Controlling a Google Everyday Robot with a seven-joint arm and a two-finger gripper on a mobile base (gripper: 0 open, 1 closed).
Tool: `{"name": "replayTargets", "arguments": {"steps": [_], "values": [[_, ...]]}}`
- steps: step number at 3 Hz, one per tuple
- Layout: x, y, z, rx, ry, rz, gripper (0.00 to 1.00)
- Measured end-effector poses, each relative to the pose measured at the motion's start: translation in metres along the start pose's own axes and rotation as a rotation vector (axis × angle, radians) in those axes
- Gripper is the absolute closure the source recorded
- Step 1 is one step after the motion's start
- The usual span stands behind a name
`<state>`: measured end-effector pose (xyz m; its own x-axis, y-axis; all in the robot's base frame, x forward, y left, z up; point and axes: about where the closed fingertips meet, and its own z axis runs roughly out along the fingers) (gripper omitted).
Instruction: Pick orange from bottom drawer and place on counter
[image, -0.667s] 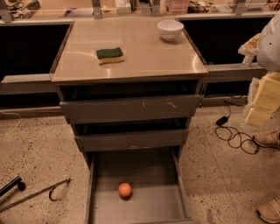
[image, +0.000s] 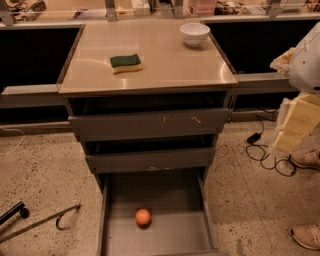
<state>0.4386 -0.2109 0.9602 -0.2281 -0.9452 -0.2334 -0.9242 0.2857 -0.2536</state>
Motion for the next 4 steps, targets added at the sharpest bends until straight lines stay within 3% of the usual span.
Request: {"name": "replayTargets", "arguments": {"steps": [1, 2, 3, 4], "values": [[-0.015, 0.028, 0.058, -0.054, -0.09, 0.078, 0.0], [-0.04, 0.072, 0.144, -0.174, -0.187, 0.156, 0.0], [-0.063, 0.122, 0.261, -0.282, -0.24, 0.241, 0.0], [-0.063, 0.122, 0.261, -0.281, -0.241, 0.241, 0.0]]}}
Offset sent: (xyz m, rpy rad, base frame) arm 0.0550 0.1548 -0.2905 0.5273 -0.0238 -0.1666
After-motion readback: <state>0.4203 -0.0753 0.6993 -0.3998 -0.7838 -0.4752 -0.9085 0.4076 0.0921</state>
